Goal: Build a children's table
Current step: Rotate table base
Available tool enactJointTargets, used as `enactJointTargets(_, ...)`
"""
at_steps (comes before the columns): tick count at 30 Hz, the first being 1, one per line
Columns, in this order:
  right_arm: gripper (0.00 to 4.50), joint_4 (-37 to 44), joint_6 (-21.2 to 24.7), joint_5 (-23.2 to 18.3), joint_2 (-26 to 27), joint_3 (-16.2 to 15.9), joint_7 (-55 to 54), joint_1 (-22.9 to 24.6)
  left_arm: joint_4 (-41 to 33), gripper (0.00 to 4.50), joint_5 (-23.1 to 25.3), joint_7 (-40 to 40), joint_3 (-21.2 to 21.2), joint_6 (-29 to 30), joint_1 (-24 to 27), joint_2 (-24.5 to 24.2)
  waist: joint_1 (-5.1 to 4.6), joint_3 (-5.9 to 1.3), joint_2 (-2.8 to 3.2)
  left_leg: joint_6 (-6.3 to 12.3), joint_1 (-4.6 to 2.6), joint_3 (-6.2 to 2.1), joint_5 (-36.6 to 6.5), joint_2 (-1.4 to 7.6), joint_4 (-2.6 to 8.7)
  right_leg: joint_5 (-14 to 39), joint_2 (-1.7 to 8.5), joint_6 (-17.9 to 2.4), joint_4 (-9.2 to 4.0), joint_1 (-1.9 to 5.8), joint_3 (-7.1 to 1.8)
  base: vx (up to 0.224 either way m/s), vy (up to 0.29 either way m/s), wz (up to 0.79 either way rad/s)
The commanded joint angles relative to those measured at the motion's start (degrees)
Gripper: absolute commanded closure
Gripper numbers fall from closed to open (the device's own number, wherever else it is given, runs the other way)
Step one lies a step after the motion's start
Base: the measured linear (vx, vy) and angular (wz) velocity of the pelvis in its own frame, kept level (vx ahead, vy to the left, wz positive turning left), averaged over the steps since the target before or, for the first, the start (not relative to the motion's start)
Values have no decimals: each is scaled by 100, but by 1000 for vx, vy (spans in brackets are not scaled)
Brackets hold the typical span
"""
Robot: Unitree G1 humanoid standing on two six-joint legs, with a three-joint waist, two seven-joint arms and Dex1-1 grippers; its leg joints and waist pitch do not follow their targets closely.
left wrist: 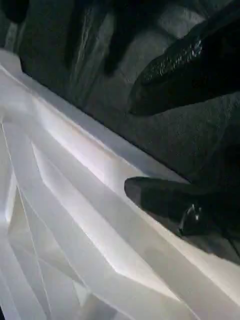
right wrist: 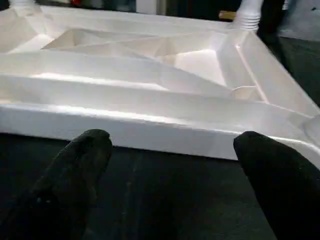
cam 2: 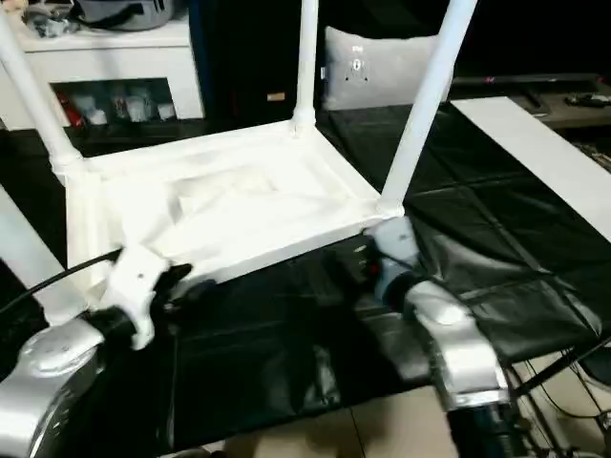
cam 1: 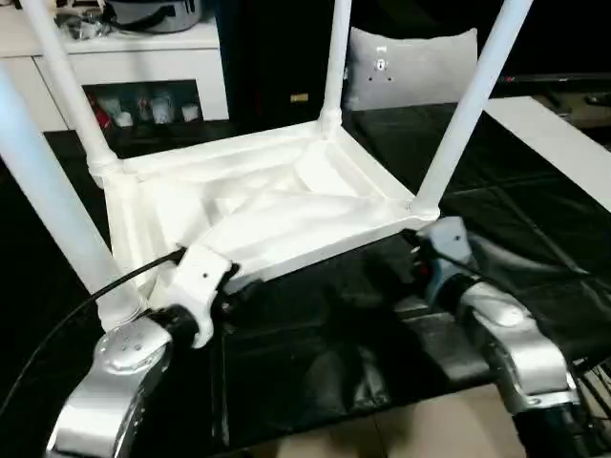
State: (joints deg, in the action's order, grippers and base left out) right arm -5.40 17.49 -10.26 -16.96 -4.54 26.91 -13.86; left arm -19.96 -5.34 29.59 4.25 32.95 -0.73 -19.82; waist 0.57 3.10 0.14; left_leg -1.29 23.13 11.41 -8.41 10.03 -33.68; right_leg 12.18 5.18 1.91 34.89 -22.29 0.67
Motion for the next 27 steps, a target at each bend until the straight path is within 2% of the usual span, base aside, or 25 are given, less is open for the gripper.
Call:
enactJointTargets(1, 0, -220, 77, 165, -62, 29, -76, -395, -143, 195, -212, 425, 252, 215, -78, -181, -16, -292, 8, -469, -252, -221, -3078, 233, 483, 2478, 142, -522, -592, -58, -92, 0, 0, 0)
enactJointTargets(2, 0, -340, 105, 183, -71, 44, -119, -528, -196, 172, -280, 557, 326, 296, -82, -270, -41, -301, 12, -473, -250, -226, -3105, 215, 476, 2462, 138, -579, -570, -69, -84, 0, 0, 0)
enactJointTargets(3, 0, -474, 139, 186, -72, 65, -150, -665, -223, 172, -315, 668, 396, 372, -92, -364, -66, -304, 55, -496, -229, -235, -3096, 218, 490, 2333, 139, -613, -553, -46, -79, 0, 0, 0)
enactJointTargets(5, 0, -799, 220, 217, -83, 92, -219, -960, -245, 156, -318, 812, 505, 521, -112, -542, -72, -313, 42, -487, -223, -225, -3064, 214, 485, 2218, 135, -627, -539, -37, -78, 0, 0, 0)
enactJointTargets(6, 0, -1171, 251, 235, -98, 112, -218, -1257, -283, 152, -304, 883, 546, 717, -91, -711, -74, -317, 2, -457, -234, -209, -3026, 208, 462, 2186, 140, -665, -537, -55, -84, 0, 0, 0)
enactJointTargets(7, 0, -1417, 267, 259, -104, 129, -210, -1450, -307, 135, -299, 917, 570, 848, -77, -825, -90, -319, 13, -444, -221, -205, -2966, 190, 448, 2200, 146, -722, -517, -44, -80, 0, 0, 0)
enactJointTargets(8, 0, -1672, 248, 288, -112, 155, -223, -1638, -344, 135, -278, 936, 589, 966, -53, -936, -95, -326, -28, -422, -210, -199, -2896, 188, 436, 2194, 151, -737, -513, -35, -80, 0, 0, 0)
enactJointTargets(10, 0, -2466, 20, 320, -136, 247, -232, -2156, -551, 118, -257, 915, 495, 1266, 137, -1178, -67, -329, -59, -342, -193, -183, -2597, 201, 416, 2029, 173, -843, -481, -17, -88, 0, 0, 0)
enactJointTargets(11, 0, -2466, 20, 320, -136, 247, -232, -2156, -551, 111, -257, 915, 495, 1266, 137, -1178, -55, -338, -36, -338, -199, -178, -2547, 211, 409, 1954, 183, -893, -468, -16, -91, 0, 0, 0)
enactJointTargets(12, 0, -3065, -185, 318, -152, 293, -177, -2523, -768, 97, -263, 861, 363, 1454, 321, -1302, -17, -347, -65, -291, -190, -158, -2347, 217, 398, 1696, 163, -953, -436, 1, -90, 0, 0, 0)
enactJointTargets(14, 0, -3356, -267, 310, -147, 335, -173, -2694, -869, 83, -286, 825, 293, 1547, 390, -1336, 8, -349, -61, -217, -162, -137, -2093, 219, 398, 1357, 152, -1022, -417, 27, -87, 0, 0, 0)
enactJointTargets(15, 0, -3723, -423, 335, -165, 362, -178, -2906, -1028, 83, -296, 760, 190, 1647, 485, -1357, 17, -320, -105, -184, -156, -131, -2049, 225, 397, 1274, 156, -1067, -407, 6, -87, 0, 0, 0)
enactJointTargets(16, 0, -4288, -637, 332, -178, 445, -228, -3224, -1290, 83, -326, 675, 30, 1803, 634, -1393, 37, -300, -104, -132, -139, -134, -1969, 226, 400, 1204, 176, -1119, -404, 29, -81, 0, 0, 0)
enactJointTargets(17, 0, -4365, -661, 324, -177, 463, -240, -3266, -1328, 83, -331, 666, 9, 1826, 655, -1399, 41, -310, -81, -101, -149, -130, -1881, 228, 381, 1073, 168, -1182, -389, 35, -77, 0, 0, 0)
enactJointTargets(18, 0, -4496, -703, 312, -175, 493, -261, -3338, -1391, 83, -341, 651, -28, 1864, 691, -1408, 53, -304, -81, -76, -147, -117, -1826, 224, 375, 996, 152, -1183, -382, 32, -76, 0, 0, 0)
enactJointTargets(19, 0, -4929, -928, 273, -173, 646, -475, -3564, -1624, 83, -381, 634, -147, 2046, 845, -1483, 74, -262, -103, -45, -139, -112, -1782, 230, 391, 935, 142, -1168, -388, 18, -74, 0, 0, 0)
enactJointTargets(20, 0, -5093, -1029, 257, -171, 716, -574, -3645, -1709, 83, -403, 638, -188, 2122, 905, -1523, 98, -297, -87, -30, -154, -112, -1682, 231, 371, 811, 146, -1200, -355, 31, -68, 0, 0, 0)
enactJointTargets(21, 0, -5248, -1150, 241, -177, 807, -750, -3719, -1789, 83, -400, 623, -244, 2178, 980, -1553, 125, -265, -124, 13, -141, -96, -1590, 232, 372, 734, 133, -1196, -357, 11, -68, 0, 0, 0)
enactJointTargets(22, 0, -5398, -1281, 215, -195, 930, -1004, -3788, -1839, 83, -373, 594, -321, 2190, 1080, -1576, 163, -263, -94, 5, -159, -97, -1601, 234, 376, 758, 126, -1168, -352, 7, -67, 0, 0, 0)
enactJointTargets(23, 0, -5464, -1326, 220, -200, 973, -1065, -3817, -1854, 83, -368, 580, -342, 2199, 1105, -1583, 163, -263, -94, 5, -159, -97, -1601, 234, 376, 758, 126, -1168, -352, 7, -67, 0, 0, 0)
enactJointTargets(24, 0, -5508, -1352, 225, -201, 995, -1082, -3836, -1862, 83, -368, 574, -350, 2209, 1115, -1587, 186, -251, -89, -36, -185, -85, -1672, 234, 374, 800, 104, -1138, -355, -22, -70, 0, 0, 0)
enactJointTargets(25, 0, -5593, -1420, 223, -245, 1076, -1313, -3876, -1813, 83, -285, 505, -398, 2148, 1149, -1583, 210, -246, -130, -81, -183, -78, -1742, 235, 383, 878, 93, -1082, -359, -18, -69, 0, 0, 0)
enactJointTargets(27, 0, -5846, -1588, 127, -406, 1337, -1819, -3991, -1622, 83, -108, 272, -555, 1966, 1143, -1496, 252, -232, -119, -176, -210, -85, -1939, 235, 394, 1084, 98, -989, -374, -47, -72, 0, 0, 0)
